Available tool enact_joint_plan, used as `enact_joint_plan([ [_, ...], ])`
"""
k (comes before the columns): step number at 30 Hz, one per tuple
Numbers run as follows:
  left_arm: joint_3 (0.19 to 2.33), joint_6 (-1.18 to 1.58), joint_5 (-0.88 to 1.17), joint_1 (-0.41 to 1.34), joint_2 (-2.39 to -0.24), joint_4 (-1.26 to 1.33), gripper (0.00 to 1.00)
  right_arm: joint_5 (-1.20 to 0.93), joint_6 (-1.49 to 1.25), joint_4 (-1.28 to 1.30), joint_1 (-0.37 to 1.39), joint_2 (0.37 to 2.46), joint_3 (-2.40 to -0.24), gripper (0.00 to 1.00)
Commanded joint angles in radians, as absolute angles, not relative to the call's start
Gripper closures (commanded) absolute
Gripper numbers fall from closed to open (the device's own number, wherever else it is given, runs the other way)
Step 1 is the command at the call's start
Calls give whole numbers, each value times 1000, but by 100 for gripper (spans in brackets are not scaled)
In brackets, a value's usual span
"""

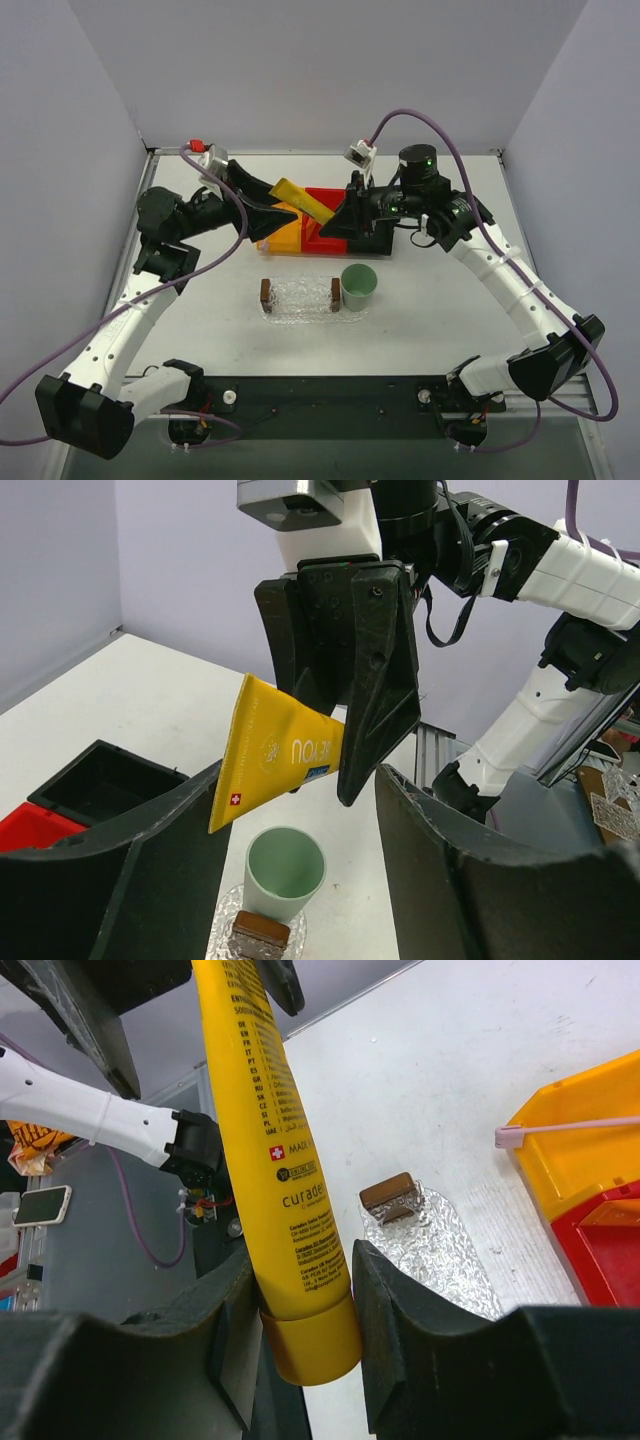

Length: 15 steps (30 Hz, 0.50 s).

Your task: Prepare toiletry sets of a toothbrush and toothpaste on the tray

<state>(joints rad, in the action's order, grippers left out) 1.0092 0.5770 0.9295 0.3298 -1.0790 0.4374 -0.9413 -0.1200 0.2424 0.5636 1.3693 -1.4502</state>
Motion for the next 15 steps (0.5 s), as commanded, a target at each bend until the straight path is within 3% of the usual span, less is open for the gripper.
enact_joint_plan([
  [1, 1034, 603, 962, 310, -1065, 505, 37, -1003, -91, 175, 565, 1333, -1443, 97],
  [8, 1037, 607, 968, 308, -1078, 509, 53, -1005, -78, 175, 566, 1328, -1425, 97],
  [15, 1043, 641, 989, 308, -1098, 543, 61, -1011, -72, 173, 569, 1341, -1414, 97],
])
